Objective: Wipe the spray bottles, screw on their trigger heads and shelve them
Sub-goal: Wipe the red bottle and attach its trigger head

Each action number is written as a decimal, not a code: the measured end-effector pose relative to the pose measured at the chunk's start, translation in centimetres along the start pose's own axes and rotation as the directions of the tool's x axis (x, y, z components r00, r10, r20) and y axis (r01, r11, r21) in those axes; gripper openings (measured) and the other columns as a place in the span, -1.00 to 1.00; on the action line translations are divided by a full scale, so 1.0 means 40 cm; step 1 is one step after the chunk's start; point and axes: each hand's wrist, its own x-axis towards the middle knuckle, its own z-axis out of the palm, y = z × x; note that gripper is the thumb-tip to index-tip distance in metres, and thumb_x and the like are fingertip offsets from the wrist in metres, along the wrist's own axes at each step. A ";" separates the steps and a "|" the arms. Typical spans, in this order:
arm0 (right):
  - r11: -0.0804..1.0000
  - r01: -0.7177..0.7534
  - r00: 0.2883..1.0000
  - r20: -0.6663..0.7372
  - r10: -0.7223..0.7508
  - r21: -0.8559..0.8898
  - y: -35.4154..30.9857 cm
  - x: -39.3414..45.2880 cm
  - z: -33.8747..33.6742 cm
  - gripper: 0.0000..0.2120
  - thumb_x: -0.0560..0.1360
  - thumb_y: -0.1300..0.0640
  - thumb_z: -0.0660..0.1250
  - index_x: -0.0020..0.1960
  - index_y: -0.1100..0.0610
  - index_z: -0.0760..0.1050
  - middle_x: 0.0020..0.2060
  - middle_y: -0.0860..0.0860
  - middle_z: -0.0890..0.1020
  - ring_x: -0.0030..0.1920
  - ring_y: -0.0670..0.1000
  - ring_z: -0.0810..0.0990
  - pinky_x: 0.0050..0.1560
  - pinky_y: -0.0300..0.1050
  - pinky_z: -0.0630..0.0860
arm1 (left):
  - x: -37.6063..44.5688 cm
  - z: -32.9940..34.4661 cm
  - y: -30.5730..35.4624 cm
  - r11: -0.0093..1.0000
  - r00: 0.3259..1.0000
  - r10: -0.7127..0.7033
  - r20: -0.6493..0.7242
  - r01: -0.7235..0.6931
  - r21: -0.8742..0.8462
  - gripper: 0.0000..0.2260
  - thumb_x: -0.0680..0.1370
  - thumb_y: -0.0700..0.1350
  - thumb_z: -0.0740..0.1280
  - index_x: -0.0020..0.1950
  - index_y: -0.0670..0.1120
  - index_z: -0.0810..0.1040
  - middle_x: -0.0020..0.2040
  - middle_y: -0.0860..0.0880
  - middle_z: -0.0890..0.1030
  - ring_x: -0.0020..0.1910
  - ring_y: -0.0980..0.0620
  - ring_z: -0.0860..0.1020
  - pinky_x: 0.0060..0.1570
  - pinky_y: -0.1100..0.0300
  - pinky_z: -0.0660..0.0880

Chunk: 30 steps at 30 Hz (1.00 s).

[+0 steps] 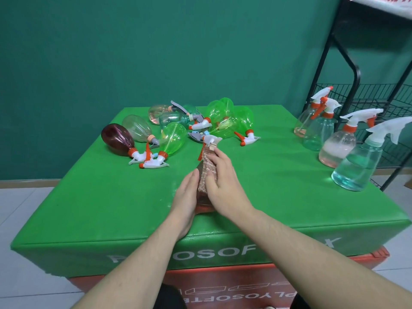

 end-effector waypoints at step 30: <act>0.800 0.394 0.915 0.110 -0.389 -0.453 0.078 -0.132 0.054 -0.54 0.67 0.06 0.09 0.56 0.09 0.26 0.58 0.04 0.23 0.62 0.18 0.03 0.55 0.25 0.16 | 0.011 -0.017 -0.006 0.992 0.999 -0.037 -0.036 0.033 -0.124 -0.63 0.71 0.16 0.16 0.37 -0.05 0.46 0.22 -0.15 0.69 0.21 -0.10 0.67 0.13 0.03 0.60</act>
